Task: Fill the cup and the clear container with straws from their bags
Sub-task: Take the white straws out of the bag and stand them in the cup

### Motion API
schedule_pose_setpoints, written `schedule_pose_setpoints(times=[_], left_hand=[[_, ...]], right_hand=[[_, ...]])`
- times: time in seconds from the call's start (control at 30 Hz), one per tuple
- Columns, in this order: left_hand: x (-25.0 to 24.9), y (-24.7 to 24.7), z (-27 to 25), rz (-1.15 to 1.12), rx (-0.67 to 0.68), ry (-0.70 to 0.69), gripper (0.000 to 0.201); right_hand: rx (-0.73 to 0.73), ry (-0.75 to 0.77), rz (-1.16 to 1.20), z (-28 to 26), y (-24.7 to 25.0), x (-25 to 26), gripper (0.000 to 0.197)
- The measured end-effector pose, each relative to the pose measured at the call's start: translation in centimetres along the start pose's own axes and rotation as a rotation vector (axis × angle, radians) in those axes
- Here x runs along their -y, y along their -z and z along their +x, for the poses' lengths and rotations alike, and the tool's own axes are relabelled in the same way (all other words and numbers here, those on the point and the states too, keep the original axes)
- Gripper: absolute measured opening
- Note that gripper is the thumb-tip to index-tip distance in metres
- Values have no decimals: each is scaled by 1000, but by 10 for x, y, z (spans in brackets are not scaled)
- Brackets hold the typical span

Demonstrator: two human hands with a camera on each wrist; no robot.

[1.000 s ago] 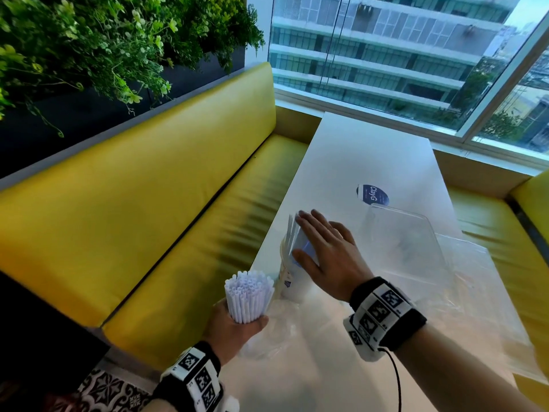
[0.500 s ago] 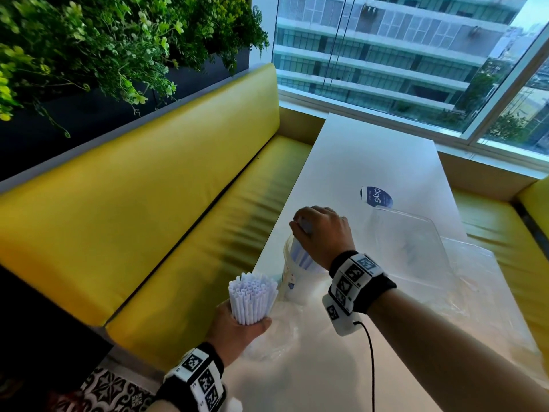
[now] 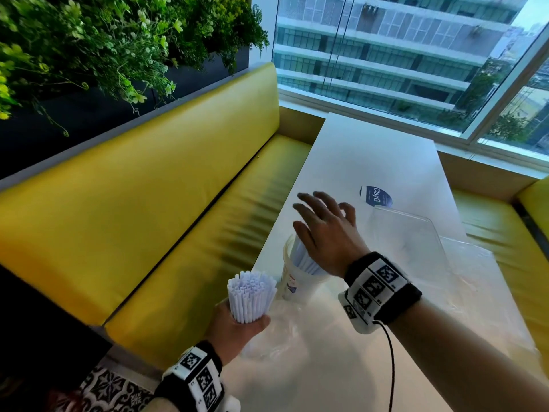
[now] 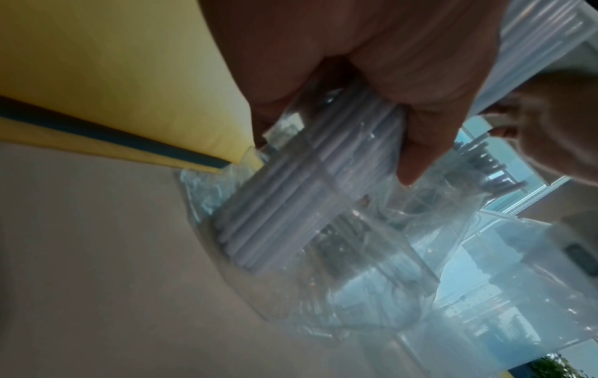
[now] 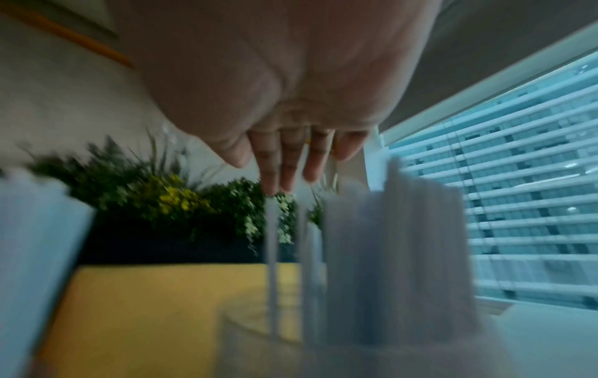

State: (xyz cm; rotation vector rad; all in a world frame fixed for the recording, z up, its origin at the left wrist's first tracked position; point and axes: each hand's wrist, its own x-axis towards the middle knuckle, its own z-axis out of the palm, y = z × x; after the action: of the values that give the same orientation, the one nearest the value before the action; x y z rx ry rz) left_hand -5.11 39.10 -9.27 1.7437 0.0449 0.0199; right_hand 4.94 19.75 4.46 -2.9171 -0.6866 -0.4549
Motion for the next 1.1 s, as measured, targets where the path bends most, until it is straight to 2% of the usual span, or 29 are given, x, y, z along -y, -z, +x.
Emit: schedule_pose_setpoints(times=[0.07,0.1,0.13,0.2,0.27,0.37,0.5,0.73,0.87,1.03,1.1], left_hand=[[1,0,-1,-47,2,-12,38],[1,1,-1,-70,-1,-15,39],[3,1,-2,-94,-5,-18,41],[4,1,1,-128,-5,-23,41],[0,0,3,-146,34,-47,42],[-9,-3,5,-138,107,-80,46],[-11,-5,4,-129,118,-97,43],[-3,-6,3,-156,97,-84,42],[-3,-8,3,-129,75,-105,42],[-5,-8,4,-104,48,-104,60],[-1,-8,5,-98,52,-89,69]], right_hand=[[-17,159,223,-9,15,13,43],[50,206,361,-16,22,21,42],[155,218,476,-24,27,28,46],[357,191,553,-39,25,37,60],[433,157,542,-49,8,41,65],[350,122,589,-58,-19,41,44],[224,155,641,-64,-26,38,25],[112,139,629,-72,-25,40,30],[47,148,632,-75,-24,46,21],[69,64,736,-76,-28,39,10],[126,98,715,-75,-29,37,9]])
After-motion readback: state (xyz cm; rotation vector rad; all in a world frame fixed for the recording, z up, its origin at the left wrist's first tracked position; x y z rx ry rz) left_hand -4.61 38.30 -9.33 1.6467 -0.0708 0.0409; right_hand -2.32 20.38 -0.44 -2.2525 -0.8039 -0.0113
